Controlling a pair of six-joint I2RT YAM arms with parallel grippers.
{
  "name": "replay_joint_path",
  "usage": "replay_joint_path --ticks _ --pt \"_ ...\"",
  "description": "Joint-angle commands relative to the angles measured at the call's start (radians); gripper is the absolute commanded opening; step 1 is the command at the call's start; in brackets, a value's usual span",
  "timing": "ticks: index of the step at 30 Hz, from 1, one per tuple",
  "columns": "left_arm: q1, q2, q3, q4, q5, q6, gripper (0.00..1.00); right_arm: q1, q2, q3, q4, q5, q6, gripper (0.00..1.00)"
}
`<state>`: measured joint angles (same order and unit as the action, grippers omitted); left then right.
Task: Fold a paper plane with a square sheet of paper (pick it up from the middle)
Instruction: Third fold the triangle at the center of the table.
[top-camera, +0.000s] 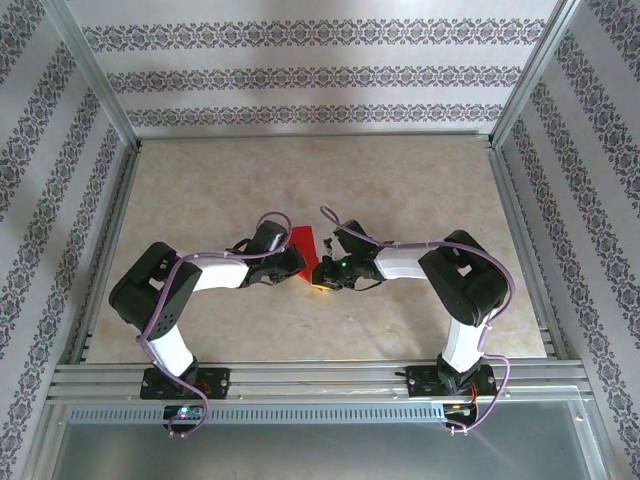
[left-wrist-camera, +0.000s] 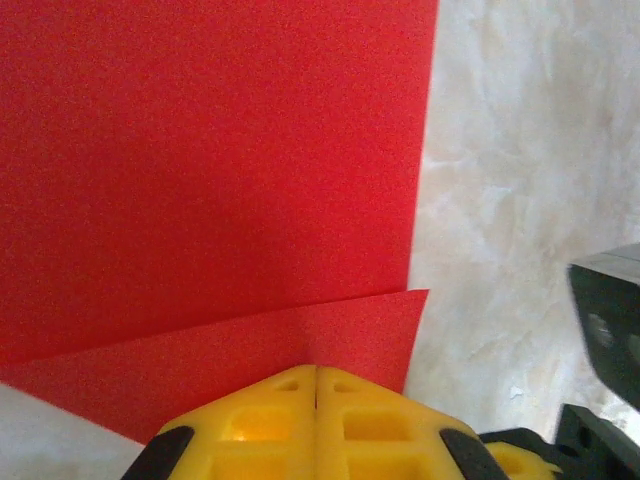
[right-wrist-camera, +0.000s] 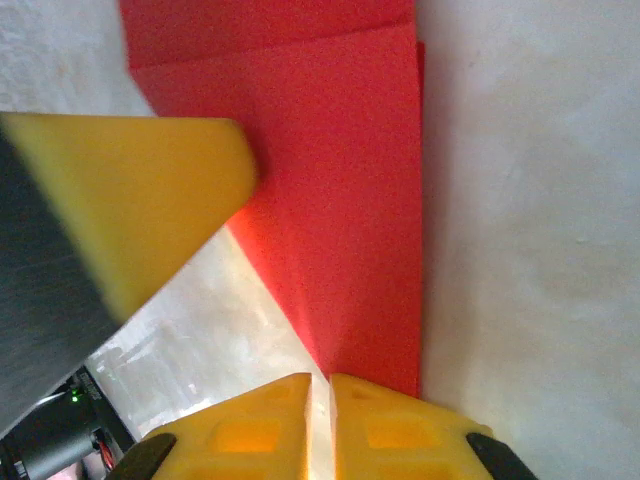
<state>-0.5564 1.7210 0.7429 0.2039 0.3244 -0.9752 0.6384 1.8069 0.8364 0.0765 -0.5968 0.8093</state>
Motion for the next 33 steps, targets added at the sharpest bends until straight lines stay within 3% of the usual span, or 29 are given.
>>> replay_joint_path --ticks 1,11,19,33 --pt "-0.004 0.024 -0.016 0.013 -0.025 0.011 0.05 -0.008 -0.085 -0.003 0.061 -0.014 -0.015 0.15" --pt "-0.004 0.034 -0.017 -0.007 -0.039 0.010 0.04 0.009 -0.002 0.040 -0.022 0.033 -0.090 0.06" --pt "-0.002 0.035 -0.014 -0.070 -0.073 -0.023 0.02 0.013 0.046 0.067 -0.118 0.056 -0.129 0.04" --pt "0.013 0.069 -0.007 -0.168 -0.108 -0.065 0.00 0.017 -0.059 -0.048 -0.290 0.016 -0.256 0.05"
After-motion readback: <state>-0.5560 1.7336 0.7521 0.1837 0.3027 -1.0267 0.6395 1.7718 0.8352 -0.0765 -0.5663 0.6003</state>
